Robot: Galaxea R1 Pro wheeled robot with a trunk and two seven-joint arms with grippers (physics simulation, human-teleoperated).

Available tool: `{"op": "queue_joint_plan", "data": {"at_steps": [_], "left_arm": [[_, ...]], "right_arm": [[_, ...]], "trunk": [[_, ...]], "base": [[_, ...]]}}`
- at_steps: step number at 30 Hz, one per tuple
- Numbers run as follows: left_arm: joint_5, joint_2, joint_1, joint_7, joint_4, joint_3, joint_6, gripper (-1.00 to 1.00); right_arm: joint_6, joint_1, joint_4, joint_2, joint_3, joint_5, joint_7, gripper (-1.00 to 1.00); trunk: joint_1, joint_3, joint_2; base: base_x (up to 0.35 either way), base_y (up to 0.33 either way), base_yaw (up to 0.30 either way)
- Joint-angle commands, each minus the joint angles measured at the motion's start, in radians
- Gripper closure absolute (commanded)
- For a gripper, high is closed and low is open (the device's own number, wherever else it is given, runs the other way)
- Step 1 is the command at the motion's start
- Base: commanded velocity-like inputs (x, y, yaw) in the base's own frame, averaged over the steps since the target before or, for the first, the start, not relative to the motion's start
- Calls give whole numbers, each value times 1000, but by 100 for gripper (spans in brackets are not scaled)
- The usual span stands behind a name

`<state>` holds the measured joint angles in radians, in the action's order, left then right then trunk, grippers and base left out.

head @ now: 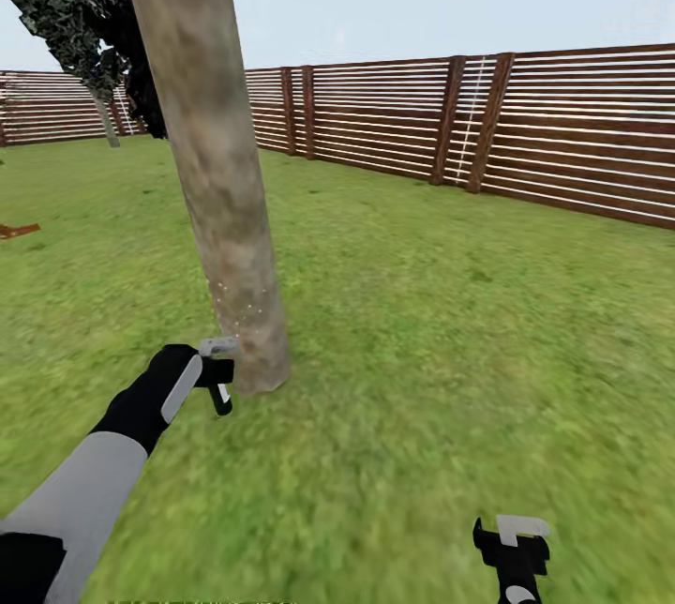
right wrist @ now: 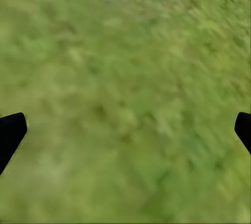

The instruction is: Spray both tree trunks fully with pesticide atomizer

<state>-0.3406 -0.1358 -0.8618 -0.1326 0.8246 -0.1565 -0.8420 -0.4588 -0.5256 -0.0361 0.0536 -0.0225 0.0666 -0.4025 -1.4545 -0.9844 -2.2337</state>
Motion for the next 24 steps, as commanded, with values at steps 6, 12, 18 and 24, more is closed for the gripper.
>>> {"op": "queue_joint_plan", "data": {"at_steps": [6, 12, 18, 24], "left_arm": [[28, 39, -77, -51, 2, -4, -76, 100], [30, 35, -65, -51, 73, -4, -83, 100], [32, 29, -65, -53, 82, 1, -82, 100], [32, 28, -63, -53, 81, 2, -81, 100]], "right_arm": [[0, -1, 1, 1, -2, 7, -7, -100], [0, -1, 2, 3, -2, 8, -7, -100], [0, -1, 2, 2, -2, 8, -7, -100], [0, -1, 2, 2, -2, 9, -7, -100]], "trunk": [[0, -1, 0], [0, -1, 0], [0, -1, 0], [0, -1, 0]], "base": [[0, 0, 122], [91, -90, 2], [59, -256, 0], [1, -276, 0]]}}
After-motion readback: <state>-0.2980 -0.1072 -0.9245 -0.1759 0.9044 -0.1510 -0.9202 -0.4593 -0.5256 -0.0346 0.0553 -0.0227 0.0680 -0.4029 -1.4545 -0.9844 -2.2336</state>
